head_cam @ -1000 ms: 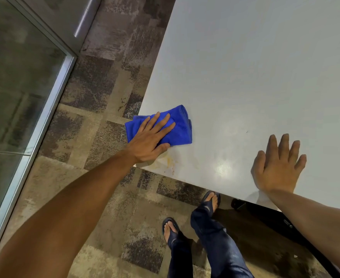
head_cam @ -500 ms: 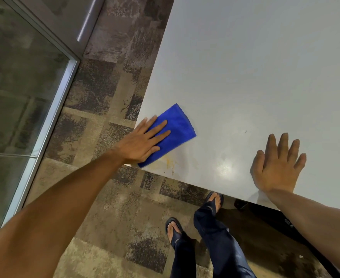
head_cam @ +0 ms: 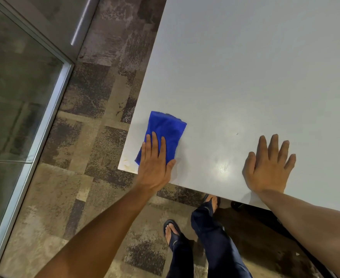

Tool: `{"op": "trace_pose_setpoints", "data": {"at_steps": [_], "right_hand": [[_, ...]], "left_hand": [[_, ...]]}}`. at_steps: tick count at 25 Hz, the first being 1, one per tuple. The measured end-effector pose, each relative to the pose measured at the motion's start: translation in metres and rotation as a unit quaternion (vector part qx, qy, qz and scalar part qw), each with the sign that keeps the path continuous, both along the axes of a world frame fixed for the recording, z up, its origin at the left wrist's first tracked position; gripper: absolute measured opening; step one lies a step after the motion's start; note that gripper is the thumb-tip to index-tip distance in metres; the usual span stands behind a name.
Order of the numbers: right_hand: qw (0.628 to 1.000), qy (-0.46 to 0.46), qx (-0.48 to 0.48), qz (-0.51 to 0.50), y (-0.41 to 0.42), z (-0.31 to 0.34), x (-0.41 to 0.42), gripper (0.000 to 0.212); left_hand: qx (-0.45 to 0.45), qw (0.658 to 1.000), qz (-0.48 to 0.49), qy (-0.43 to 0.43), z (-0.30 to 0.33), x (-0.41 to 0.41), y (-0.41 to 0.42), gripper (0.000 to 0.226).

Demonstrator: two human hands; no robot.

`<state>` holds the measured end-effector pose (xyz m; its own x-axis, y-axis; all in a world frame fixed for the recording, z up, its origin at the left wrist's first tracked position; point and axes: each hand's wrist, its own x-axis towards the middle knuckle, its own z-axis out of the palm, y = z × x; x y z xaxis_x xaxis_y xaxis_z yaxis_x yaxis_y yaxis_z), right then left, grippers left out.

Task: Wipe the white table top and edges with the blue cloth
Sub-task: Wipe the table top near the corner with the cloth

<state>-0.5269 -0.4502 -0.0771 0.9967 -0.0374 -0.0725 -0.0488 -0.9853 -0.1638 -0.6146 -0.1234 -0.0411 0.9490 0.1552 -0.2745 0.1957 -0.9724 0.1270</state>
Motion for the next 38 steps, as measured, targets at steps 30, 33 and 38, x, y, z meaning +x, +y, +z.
{"op": "trace_pose_setpoints", "data": {"at_steps": [30,33,38], "right_hand": [[1.000,-0.030,-0.004,0.005,-0.004,-0.010,0.001,0.063],[1.000,-0.024,-0.003,0.003,-0.004,-0.010,0.002,0.064],[1.000,-0.014,-0.008,0.004,-0.003,-0.009,0.001,0.064]], "left_hand": [[-0.076,0.997,-0.015,-0.006,0.020,0.017,-0.056,0.083],[-0.026,0.999,-0.030,-0.030,0.027,0.030,-0.046,0.082],[-0.049,0.997,-0.012,0.056,0.020,0.045,-0.058,0.075]]}}
